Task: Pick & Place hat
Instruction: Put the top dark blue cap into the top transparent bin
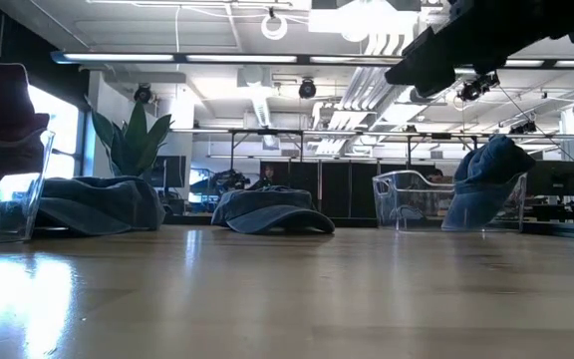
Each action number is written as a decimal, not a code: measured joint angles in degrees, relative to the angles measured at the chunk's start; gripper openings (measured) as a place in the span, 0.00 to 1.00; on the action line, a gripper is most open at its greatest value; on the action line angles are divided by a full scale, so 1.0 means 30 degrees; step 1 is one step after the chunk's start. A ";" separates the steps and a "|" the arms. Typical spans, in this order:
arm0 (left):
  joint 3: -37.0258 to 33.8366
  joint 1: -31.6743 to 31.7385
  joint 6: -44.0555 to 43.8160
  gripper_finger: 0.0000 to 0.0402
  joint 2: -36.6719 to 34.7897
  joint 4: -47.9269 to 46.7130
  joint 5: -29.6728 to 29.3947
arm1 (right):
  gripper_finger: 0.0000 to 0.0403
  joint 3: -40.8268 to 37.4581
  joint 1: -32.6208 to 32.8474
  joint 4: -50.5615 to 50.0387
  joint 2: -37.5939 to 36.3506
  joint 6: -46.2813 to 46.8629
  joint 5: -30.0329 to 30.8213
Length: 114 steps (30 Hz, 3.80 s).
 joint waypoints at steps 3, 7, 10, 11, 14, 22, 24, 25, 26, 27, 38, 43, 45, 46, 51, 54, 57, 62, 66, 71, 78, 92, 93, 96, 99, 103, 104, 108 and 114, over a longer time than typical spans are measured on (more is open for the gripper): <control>0.0300 0.0021 0.3759 0.00 -0.0002 0.2509 -0.4207 | 0.42 0.0002 -0.0032 0.0634 0.0669 -0.0651 0.1318; -0.0917 0.0085 0.7586 0.00 0.0003 0.5584 -0.9339 | 0.42 0.0002 -0.0700 0.2216 0.2534 -0.2462 0.2711; -0.2857 0.1118 0.9735 0.00 0.0069 0.8253 -1.0230 | 0.43 0.0286 -0.1955 0.2388 0.4087 -0.3621 0.3330; -0.3813 0.1631 1.0679 0.00 0.0105 0.9810 -1.0272 | 0.43 0.0539 -0.2491 0.2360 0.4639 -0.4077 0.3448; -0.7057 0.3749 1.4242 0.00 0.0131 1.5609 -0.8223 | 0.45 0.1544 -0.4015 0.2351 0.6365 -0.6251 0.3382; -1.2609 0.9035 1.7846 0.00 0.0139 2.6037 0.0568 | 0.46 0.5729 -0.6247 -0.1072 1.1071 -1.2915 0.5172; -1.2915 0.9615 1.7508 0.00 0.0139 2.6029 -0.0172 | 0.46 0.6668 -0.6540 -0.1437 1.2169 -1.3864 0.6608; -1.2926 0.9801 1.7290 0.00 0.0139 2.5943 -0.0503 | 0.46 0.7064 -0.6657 -0.1463 1.2633 -1.4295 0.7397; -1.2926 0.9938 1.7127 0.00 0.0126 2.5828 -0.0643 | 0.46 0.7432 -0.6754 -0.1451 1.3075 -1.4690 0.8267; -1.2926 0.9988 1.7069 0.00 0.0124 2.5712 -0.0662 | 0.46 0.7745 -0.6834 -0.1451 1.3399 -1.5003 0.9028; -1.2918 0.9868 1.7018 0.00 0.0124 2.5661 -0.0726 | 0.15 0.8762 -0.7635 -0.1107 1.3974 -1.4295 0.9328; -1.2620 0.8575 1.7018 0.00 -0.0087 2.4686 -0.3445 | 0.05 0.8789 -0.6921 -0.2762 1.2240 -1.1759 1.0496; -1.1928 0.7700 1.7010 0.00 -0.0205 2.3705 -0.4901 | 0.06 0.8732 -0.6339 -0.4432 1.0945 -1.0052 1.0031; -1.1560 0.7229 1.7003 0.00 -0.0230 2.3103 -0.5831 | 0.05 0.8716 -0.6029 -0.5311 1.0101 -0.9107 0.9724; -0.9593 0.4754 1.6546 0.00 -0.0226 2.0636 -1.0341 | 0.03 0.8739 -0.4492 -1.0093 0.5540 -0.3848 0.7033; -0.8774 0.3396 1.6368 0.00 -0.0226 1.9680 -1.2226 | 0.04 0.8719 -0.3661 -1.2079 0.2655 -0.0290 0.2517; -0.8128 0.2435 1.6362 0.00 -0.0226 1.9566 -1.3393 | 0.02 0.8731 -0.3410 -1.2603 0.0577 0.2543 -0.4581; -0.7543 0.1875 1.6488 0.00 -0.0226 1.9467 -1.3845 | 0.03 0.8774 -0.4105 -1.2657 -0.0423 0.3608 -0.8722; -0.7549 0.1916 1.6500 0.00 -0.0226 1.9342 -1.3797 | 0.03 0.8731 -0.5680 -1.4590 0.1327 0.2943 -0.8705; -0.7557 0.2479 1.6449 0.00 -0.0013 1.9279 -1.2988 | 0.06 0.8718 -0.7917 -1.4540 0.4544 0.0891 -0.9465; -0.7585 0.3135 1.6304 0.00 0.0234 1.9155 -1.0831 | 0.27 0.8723 -1.1024 -1.4689 0.6512 -0.0289 -0.7922; -0.7585 0.3555 1.6384 0.00 0.0743 1.8806 -0.8079 | 0.43 0.8760 -0.4848 -1.5305 0.3012 -0.1279 -0.4078; -0.7585 0.3555 1.6388 0.00 0.0743 1.8786 -0.8085 | 0.43 0.8760 -0.3859 -1.4874 0.3257 -0.1384 -0.3675; -0.7585 0.3548 1.6391 0.00 0.0743 1.8808 -0.8072 | 0.43 0.8758 -0.1262 -1.4207 0.4280 -0.2175 -0.3085; -0.7585 0.3548 1.6449 0.00 0.0743 1.8735 -0.7701 | 0.43 0.8745 0.0305 -1.3067 0.5276 -0.2493 -0.2831; -0.7585 0.3548 1.6450 0.00 0.0743 1.8728 -0.7558 | 0.43 0.8752 0.1308 -1.1372 0.6543 -0.2898 -0.0065; -0.7585 0.3548 1.6449 0.00 0.0743 1.8742 -0.7557 | 0.43 0.8752 0.1402 -1.0966 0.6914 -0.3188 0.0197; -0.7592 0.3548 1.6449 0.00 0.0743 1.8747 -0.7518 | 0.43 0.8752 0.1239 -0.9476 0.8252 -0.3590 -0.1344; -0.7592 0.3548 1.6449 0.00 0.0743 1.8743 -0.7440 | 0.38 0.8752 0.1129 -0.8203 0.9352 -0.3867 -0.2997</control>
